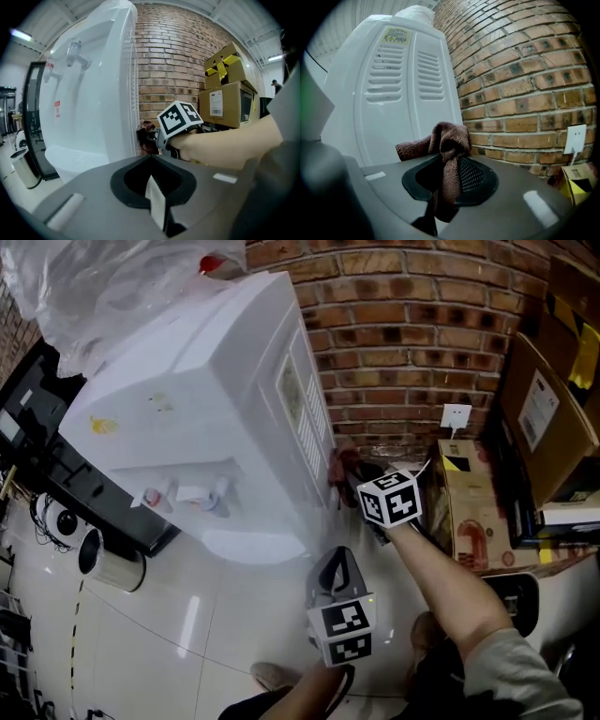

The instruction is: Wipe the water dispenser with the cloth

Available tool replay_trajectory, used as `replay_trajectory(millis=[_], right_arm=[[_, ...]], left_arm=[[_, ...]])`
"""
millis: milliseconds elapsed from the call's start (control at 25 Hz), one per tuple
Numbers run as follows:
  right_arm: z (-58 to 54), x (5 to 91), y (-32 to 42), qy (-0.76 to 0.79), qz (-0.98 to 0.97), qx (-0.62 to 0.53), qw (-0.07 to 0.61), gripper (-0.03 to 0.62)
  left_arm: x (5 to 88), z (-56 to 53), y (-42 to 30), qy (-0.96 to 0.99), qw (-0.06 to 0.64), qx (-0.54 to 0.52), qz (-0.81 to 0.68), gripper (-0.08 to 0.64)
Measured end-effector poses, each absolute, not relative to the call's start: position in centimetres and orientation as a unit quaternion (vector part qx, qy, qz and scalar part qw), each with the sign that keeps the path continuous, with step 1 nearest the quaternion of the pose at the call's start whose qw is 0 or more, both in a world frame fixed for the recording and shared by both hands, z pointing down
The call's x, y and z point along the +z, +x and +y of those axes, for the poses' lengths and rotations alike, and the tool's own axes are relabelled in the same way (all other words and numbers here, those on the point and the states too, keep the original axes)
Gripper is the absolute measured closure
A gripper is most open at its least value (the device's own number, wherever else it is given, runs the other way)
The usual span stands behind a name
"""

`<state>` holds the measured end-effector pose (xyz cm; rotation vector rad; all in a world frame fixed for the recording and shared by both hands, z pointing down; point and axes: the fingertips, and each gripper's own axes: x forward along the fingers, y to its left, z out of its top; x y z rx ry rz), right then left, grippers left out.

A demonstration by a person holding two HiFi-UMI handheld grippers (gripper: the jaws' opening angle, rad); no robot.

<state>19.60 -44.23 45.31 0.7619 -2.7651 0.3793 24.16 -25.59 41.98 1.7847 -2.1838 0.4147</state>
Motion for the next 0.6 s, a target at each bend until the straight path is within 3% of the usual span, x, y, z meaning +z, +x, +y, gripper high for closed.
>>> replay_trajectory(millis=[600], right_arm=[[-43.2,57.8,19.4,0.263,-0.918,0.200,0.219,0.506]], left_arm=[[47.4,-27.0,25.5,0.621,0.176,0.165,-0.746,0.560]])
